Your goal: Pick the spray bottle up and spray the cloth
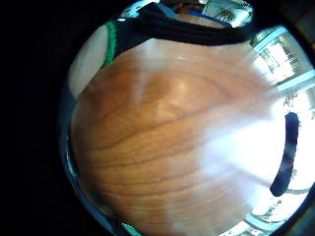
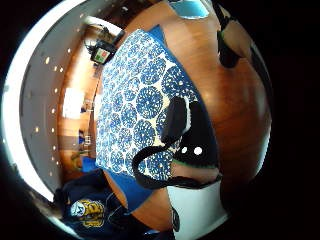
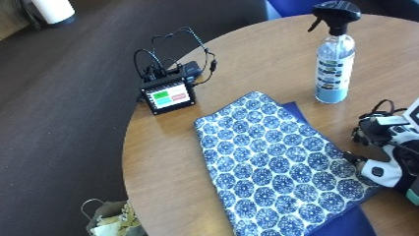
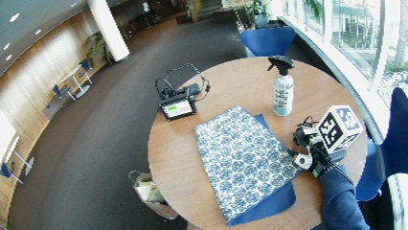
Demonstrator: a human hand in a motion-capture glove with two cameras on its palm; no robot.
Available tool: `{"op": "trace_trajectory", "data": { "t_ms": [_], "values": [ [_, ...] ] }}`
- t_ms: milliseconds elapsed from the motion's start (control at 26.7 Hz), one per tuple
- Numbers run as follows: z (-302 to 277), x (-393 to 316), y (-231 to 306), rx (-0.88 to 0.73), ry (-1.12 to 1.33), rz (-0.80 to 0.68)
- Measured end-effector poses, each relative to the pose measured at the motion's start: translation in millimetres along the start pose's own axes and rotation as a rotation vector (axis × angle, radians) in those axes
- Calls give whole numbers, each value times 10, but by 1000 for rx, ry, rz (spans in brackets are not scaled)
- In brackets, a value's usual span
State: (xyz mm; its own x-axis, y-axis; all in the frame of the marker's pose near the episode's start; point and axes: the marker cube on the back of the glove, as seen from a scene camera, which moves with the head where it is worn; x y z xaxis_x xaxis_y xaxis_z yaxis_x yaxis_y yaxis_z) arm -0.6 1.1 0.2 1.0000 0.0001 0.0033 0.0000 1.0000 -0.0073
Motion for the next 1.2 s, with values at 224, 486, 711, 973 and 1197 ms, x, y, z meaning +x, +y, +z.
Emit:
{"op": "trace_trajectory", "data": {
  "t_ms": [224, 486, 711, 973, 1197],
  "values": [
    [3, -23, 18, -11, 3, -18],
    [38, 1, 32, -24, 4, -22],
    [9, 29, 58, -4, -20, -11],
    [-134, 195, 285, 89, -138, -26],
    [-390, 357, 413, 243, -448, 16]
  ]
}}
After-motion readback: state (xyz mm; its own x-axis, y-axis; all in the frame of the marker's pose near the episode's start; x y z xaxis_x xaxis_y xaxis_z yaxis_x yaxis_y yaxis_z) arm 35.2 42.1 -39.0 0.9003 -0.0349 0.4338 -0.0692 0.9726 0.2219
